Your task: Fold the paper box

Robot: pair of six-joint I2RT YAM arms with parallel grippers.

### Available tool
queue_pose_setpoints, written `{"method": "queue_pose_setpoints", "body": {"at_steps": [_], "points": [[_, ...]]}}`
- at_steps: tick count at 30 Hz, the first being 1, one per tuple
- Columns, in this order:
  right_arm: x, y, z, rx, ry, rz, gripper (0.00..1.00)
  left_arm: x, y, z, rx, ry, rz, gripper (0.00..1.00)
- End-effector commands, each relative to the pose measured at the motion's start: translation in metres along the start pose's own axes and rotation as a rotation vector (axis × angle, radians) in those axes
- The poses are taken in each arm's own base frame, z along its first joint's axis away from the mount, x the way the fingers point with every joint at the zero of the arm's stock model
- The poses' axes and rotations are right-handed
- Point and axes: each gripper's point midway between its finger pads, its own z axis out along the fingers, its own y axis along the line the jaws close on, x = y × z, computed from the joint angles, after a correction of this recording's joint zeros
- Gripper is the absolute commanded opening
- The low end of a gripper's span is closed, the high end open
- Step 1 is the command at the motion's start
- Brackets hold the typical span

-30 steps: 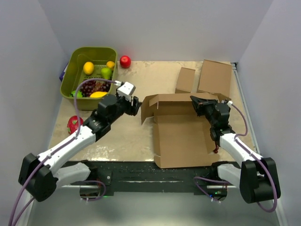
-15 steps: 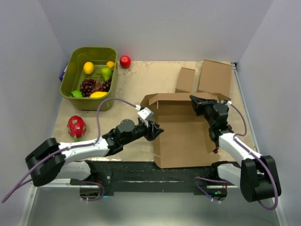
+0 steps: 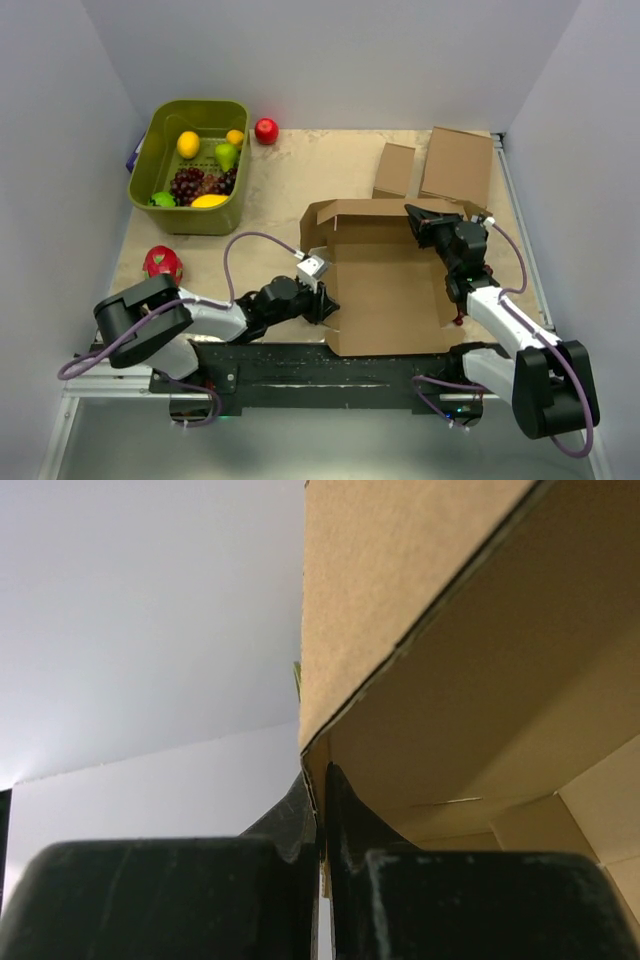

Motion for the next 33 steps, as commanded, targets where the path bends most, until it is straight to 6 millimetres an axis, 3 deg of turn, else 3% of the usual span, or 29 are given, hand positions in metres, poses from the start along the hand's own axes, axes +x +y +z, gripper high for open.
{"method": "queue_pose_setpoints", "body": {"at_steps": [1, 10, 14, 15, 17, 18, 19, 21, 22, 24, 25, 26, 28, 29, 31, 33], "points": [[-0.005, 0.003, -0.002, -0.01, -0.036, 0.003, 0.0, 0.014, 0.005, 0.001, -0.012, -0.01, -0.069, 0.29], [-0.006, -0.005, -0.005, 0.004, -0.037, 0.005, 0.0, 0.037, 0.027, 0.005, -0.107, 0.038, -0.123, 0.25], [-0.008, -0.007, -0.008, 0.006, -0.05, 0.0, 0.0, 0.017, 0.019, 0.001, -0.085, -0.015, -0.104, 0.33], [-0.008, -0.008, -0.009, 0.01, -0.052, -0.001, 0.0, -0.003, 0.009, 0.0, -0.062, -0.065, -0.098, 0.35], [-0.009, -0.01, -0.011, 0.014, -0.053, -0.002, 0.0, -0.019, 0.007, -0.003, -0.074, -0.084, -0.067, 0.46], [-0.009, -0.011, -0.012, 0.017, -0.054, -0.002, 0.0, -0.048, -0.006, -0.005, -0.051, -0.144, -0.056, 0.49], [-0.008, -0.012, -0.012, 0.018, -0.052, -0.003, 0.0, -0.05, -0.005, -0.006, -0.072, -0.121, -0.041, 0.52], [-0.008, -0.013, -0.013, 0.02, -0.052, -0.003, 0.0, -0.094, -0.02, -0.012, -0.067, -0.197, -0.012, 0.56], [-0.009, -0.014, -0.013, 0.021, -0.054, -0.002, 0.0, -0.098, -0.02, -0.015, -0.084, -0.185, -0.002, 0.59], [-0.009, -0.014, -0.013, 0.02, -0.054, -0.002, 0.0, -0.138, -0.034, -0.023, -0.079, -0.26, 0.016, 0.62], [-0.009, -0.015, -0.014, 0.02, -0.054, -0.001, 0.0, -0.141, -0.03, -0.025, -0.112, -0.242, 0.02, 0.64], [-0.009, -0.015, -0.014, 0.018, -0.054, 0.002, 0.0, -0.166, -0.034, -0.028, -0.129, -0.283, 0.028, 0.64], [-0.009, -0.016, -0.014, 0.02, -0.054, 0.001, 0.0, -0.177, -0.02, -0.031, -0.192, -0.265, 0.036, 0.62], [-0.009, -0.017, -0.014, 0.021, -0.054, 0.001, 0.0, -0.194, -0.021, -0.033, -0.2, -0.287, 0.047, 0.62], [-0.008, -0.017, -0.013, 0.021, -0.053, 0.001, 0.0, -0.202, 0.003, -0.033, -0.254, -0.274, 0.034, 0.56], [-0.008, -0.016, -0.013, 0.018, -0.049, 0.002, 0.0, -0.209, 0.011, -0.03, -0.245, -0.263, 0.029, 0.52]]}}
